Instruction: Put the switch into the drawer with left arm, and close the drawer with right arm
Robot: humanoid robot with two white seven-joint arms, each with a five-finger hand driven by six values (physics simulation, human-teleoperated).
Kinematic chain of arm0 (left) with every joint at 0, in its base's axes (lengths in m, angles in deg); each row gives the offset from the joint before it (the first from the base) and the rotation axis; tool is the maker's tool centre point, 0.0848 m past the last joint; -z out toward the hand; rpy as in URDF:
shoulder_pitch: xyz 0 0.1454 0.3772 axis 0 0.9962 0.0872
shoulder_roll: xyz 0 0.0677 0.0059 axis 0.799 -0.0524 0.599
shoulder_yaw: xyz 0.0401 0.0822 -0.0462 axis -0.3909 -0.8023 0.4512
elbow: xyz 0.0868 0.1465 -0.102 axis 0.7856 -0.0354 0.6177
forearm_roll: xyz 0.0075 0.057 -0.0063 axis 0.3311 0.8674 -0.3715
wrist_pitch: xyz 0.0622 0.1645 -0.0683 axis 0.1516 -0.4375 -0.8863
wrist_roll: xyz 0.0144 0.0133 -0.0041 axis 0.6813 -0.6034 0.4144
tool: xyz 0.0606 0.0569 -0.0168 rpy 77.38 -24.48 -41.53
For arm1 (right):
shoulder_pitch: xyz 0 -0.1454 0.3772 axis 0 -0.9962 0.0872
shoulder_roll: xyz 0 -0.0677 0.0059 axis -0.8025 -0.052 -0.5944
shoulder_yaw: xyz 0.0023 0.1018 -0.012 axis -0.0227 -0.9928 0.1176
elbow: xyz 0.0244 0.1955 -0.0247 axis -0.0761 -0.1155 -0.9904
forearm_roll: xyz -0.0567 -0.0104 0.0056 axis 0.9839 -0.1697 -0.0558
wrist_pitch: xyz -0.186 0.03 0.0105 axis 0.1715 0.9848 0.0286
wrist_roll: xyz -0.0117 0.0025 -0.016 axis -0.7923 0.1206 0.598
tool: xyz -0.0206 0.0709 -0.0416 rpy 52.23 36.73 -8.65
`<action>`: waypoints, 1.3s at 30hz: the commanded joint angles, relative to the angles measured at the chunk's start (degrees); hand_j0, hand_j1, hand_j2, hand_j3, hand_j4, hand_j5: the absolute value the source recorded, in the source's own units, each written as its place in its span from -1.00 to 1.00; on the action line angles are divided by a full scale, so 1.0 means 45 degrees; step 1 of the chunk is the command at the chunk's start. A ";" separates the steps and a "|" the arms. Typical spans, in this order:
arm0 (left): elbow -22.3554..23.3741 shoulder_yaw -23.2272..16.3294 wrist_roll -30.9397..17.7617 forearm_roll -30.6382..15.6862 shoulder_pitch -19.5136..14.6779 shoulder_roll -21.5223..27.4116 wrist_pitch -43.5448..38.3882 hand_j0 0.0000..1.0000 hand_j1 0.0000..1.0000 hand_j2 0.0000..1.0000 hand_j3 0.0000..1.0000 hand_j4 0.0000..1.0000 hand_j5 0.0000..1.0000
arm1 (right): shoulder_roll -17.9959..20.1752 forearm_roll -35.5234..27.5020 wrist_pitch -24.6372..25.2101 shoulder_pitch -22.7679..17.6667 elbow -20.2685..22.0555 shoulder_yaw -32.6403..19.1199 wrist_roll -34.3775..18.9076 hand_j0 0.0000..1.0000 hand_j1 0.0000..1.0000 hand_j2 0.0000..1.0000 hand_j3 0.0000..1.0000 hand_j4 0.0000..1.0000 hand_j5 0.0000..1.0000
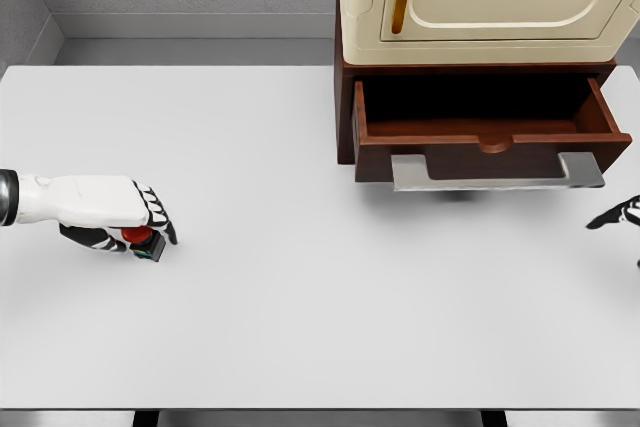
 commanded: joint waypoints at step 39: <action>-0.0057 0.0125 0.0002 -0.0728 -0.2011 -0.1360 -0.0030 -0.34 -0.34 -0.34 -0.34 -0.34 -0.34 | -0.0953 -0.0174 0.0033 0.1778 -0.0015 0.1978 -0.0036 0.14 0.14 0.14 0.14 0.14 0.14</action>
